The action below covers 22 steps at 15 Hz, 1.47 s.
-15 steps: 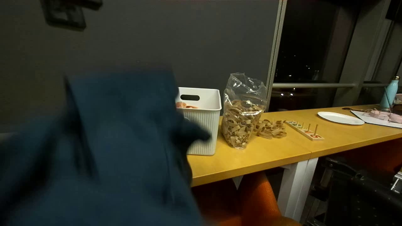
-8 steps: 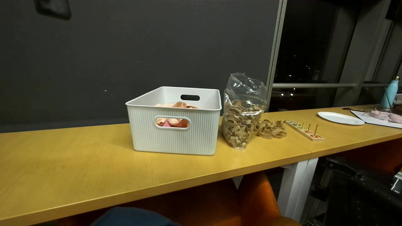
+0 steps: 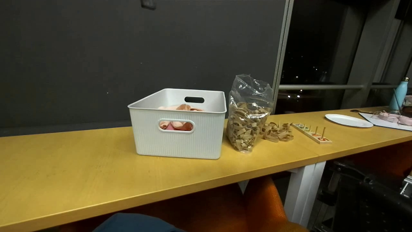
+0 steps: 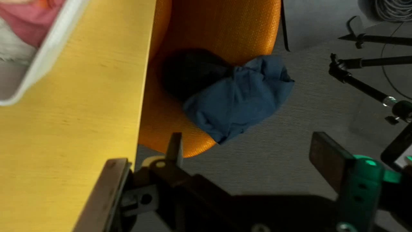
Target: Remove the t-shirts from the white storage container and put them on the backrest of the chair on the right.
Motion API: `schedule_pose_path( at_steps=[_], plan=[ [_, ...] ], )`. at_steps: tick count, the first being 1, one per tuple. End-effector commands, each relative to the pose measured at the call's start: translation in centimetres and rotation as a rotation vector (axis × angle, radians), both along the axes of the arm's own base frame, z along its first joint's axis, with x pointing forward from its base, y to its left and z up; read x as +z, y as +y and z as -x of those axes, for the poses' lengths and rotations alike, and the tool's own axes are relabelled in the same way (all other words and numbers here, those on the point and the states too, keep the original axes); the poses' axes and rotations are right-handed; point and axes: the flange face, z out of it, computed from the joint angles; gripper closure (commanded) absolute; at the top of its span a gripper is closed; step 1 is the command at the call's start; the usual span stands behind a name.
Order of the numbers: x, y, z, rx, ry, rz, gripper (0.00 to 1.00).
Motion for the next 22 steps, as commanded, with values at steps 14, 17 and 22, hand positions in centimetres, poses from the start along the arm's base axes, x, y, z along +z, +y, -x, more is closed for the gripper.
schedule_pose_path(
  at_steps=[14,17,22],
  plan=[
    [-11.2,-31.8,-9.1,-0.611,-0.095,-0.121,0.00],
    [-15.1,-31.6,-10.2,-0.617,-0.068,-0.107,0.00],
    [-18.3,-29.0,-12.7,-0.613,-0.125,-0.102,0.00]
  ],
)
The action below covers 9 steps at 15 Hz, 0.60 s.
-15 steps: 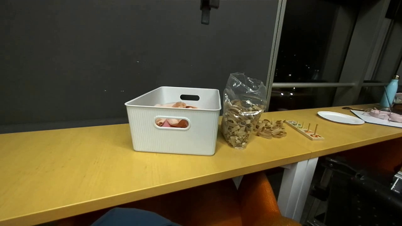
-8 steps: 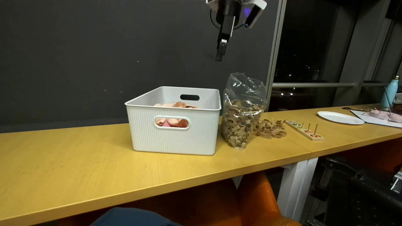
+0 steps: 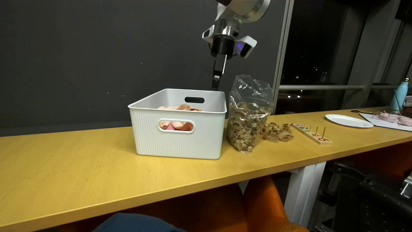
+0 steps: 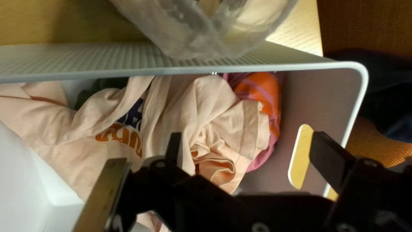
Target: Remove the t-shirts from the white storage container and put them on the backrest of the chair on the right.
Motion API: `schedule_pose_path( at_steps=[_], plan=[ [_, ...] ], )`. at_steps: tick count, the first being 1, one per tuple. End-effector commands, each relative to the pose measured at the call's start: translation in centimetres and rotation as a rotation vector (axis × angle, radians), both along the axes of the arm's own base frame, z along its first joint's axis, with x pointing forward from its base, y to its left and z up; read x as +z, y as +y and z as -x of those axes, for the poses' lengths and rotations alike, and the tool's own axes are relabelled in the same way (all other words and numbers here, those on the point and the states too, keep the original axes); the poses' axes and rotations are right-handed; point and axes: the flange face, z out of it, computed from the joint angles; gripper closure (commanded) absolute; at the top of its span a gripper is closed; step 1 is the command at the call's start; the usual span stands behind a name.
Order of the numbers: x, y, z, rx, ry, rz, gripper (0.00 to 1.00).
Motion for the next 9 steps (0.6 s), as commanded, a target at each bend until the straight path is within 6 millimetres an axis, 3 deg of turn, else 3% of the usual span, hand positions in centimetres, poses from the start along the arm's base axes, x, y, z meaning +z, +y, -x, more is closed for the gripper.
schedule_pose_path(
  at_steps=[1,9],
  plan=[
    [-0.7,2.7,-2.3,0.005,-0.051,0.019,0.00],
    [-5.7,5.6,-4.4,0.031,-0.042,0.058,0.00]
  ],
)
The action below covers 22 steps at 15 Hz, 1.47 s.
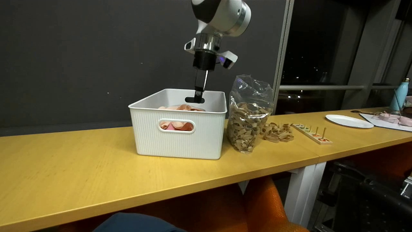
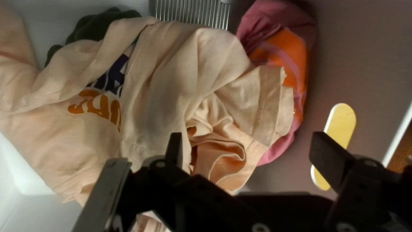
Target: Remove the t-shirts from the white storage container and put them on the backrest of the chair on the right.
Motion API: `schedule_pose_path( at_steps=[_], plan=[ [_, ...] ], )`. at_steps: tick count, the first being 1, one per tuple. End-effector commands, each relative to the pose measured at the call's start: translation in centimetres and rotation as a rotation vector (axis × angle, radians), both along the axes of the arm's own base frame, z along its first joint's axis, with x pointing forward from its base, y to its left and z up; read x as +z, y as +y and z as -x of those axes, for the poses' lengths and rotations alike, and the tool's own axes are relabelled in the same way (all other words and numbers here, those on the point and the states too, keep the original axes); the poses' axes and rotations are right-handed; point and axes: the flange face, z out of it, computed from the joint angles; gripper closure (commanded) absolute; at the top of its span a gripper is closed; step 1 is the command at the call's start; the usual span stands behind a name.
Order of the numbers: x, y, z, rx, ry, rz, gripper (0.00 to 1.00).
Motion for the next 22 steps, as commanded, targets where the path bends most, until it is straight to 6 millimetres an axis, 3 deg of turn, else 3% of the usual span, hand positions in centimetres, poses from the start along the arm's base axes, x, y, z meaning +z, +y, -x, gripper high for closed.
schedule_pose_path(
  at_steps=[1,9,10,11,20,22],
  plan=[
    [-1.7,0.1,-1.3,-0.003,-0.015,0.031,0.00],
    [-4.1,1.2,-2.2,0.016,-0.020,0.059,0.00],
    [-4.2,1.3,-2.2,0.017,-0.021,0.063,0.25],
    [-4.3,1.4,-2.3,0.018,-0.021,0.065,0.26],
    [-3.9,1.7,-2.5,0.018,-0.031,0.065,0.95],
    [-3.5,1.6,-2.5,0.006,-0.021,0.067,1.00]
  ],
)
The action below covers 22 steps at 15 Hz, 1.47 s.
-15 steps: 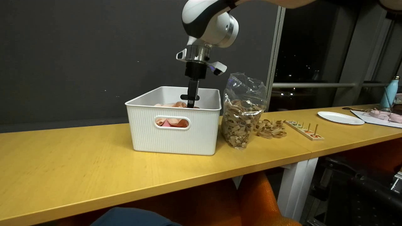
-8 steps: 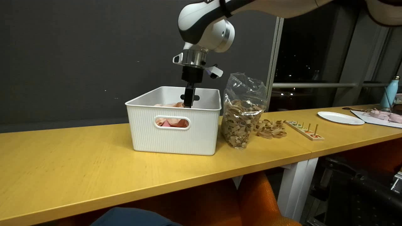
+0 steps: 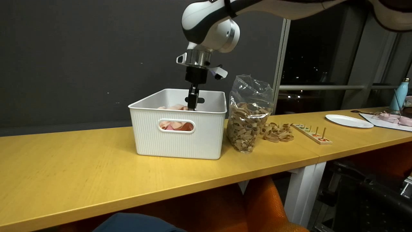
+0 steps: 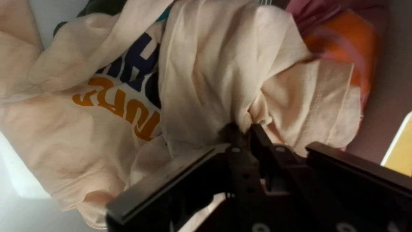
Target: Remove the t-shirts from the white storage container and put them on the backrest of the chair on the right.
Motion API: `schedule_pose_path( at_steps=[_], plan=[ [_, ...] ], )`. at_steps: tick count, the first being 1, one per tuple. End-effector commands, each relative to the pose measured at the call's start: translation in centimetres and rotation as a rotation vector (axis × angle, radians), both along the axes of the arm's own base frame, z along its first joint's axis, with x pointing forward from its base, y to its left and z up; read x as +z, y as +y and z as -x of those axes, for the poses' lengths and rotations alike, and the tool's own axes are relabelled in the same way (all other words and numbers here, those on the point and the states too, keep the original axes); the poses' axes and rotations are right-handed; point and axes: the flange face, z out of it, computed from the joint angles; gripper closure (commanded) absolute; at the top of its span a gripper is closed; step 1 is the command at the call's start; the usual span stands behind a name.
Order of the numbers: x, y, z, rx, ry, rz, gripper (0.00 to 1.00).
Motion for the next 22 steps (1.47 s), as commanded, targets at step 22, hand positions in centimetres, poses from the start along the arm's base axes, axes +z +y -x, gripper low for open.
schedule_pose_path(
  at_steps=[22],
  plan=[
    [23.6,10.5,5.5,-0.052,-0.019,0.017,0.99]
  ],
)
